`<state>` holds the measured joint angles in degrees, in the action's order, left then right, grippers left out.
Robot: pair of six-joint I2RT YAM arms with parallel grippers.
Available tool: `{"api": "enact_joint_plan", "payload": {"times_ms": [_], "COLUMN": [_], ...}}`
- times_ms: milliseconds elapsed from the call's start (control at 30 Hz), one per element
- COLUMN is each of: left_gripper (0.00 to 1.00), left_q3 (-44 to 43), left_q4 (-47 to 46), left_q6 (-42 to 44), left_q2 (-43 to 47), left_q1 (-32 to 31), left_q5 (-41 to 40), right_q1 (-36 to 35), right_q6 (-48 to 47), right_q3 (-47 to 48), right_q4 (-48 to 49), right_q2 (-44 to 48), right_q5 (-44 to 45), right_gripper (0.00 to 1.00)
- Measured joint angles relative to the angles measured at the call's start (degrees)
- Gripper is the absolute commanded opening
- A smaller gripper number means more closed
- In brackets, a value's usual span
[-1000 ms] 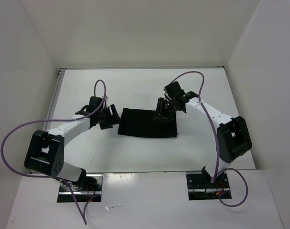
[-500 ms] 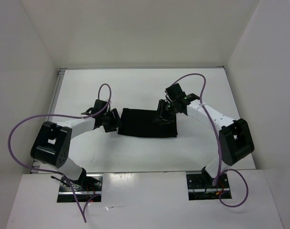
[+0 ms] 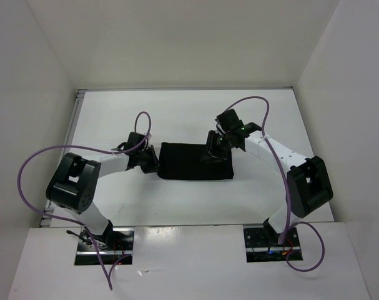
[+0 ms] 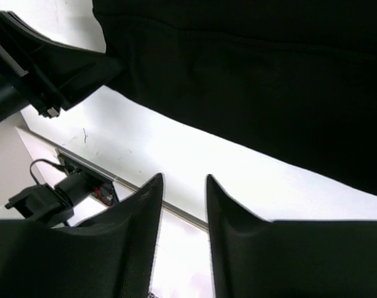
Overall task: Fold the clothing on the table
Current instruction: Fold the skirt
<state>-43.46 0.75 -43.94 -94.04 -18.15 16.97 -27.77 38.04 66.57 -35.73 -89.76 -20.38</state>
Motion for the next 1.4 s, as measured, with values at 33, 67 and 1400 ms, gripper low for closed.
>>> {"api": "enact_joint_plan", "payload": {"times_ms": [33, 67, 1400], "left_gripper": [0.00, 0.00, 0.00], "left_q3": [0.02, 0.02, -1.66], "left_q4": [-0.02, -0.04, 5.18], "left_q6": [0.00, 0.00, -1.81], "left_q2": [0.00, 0.04, 18.12], "left_q1": [0.00, 0.00, -6.10], "left_q5": [0.09, 0.11, 5.53], "right_q1": [-0.02, -0.09, -7.69], "right_q6": [-0.04, -0.17, 2.32], "right_q3": [0.00, 0.00, 2.91], "right_q4": [0.00, 0.04, 5.81], "right_q2": [-0.13, -0.55, -23.96], "right_q5": [-0.22, -0.46, -7.87], "right_gripper": [0.20, 0.12, 0.00]}}
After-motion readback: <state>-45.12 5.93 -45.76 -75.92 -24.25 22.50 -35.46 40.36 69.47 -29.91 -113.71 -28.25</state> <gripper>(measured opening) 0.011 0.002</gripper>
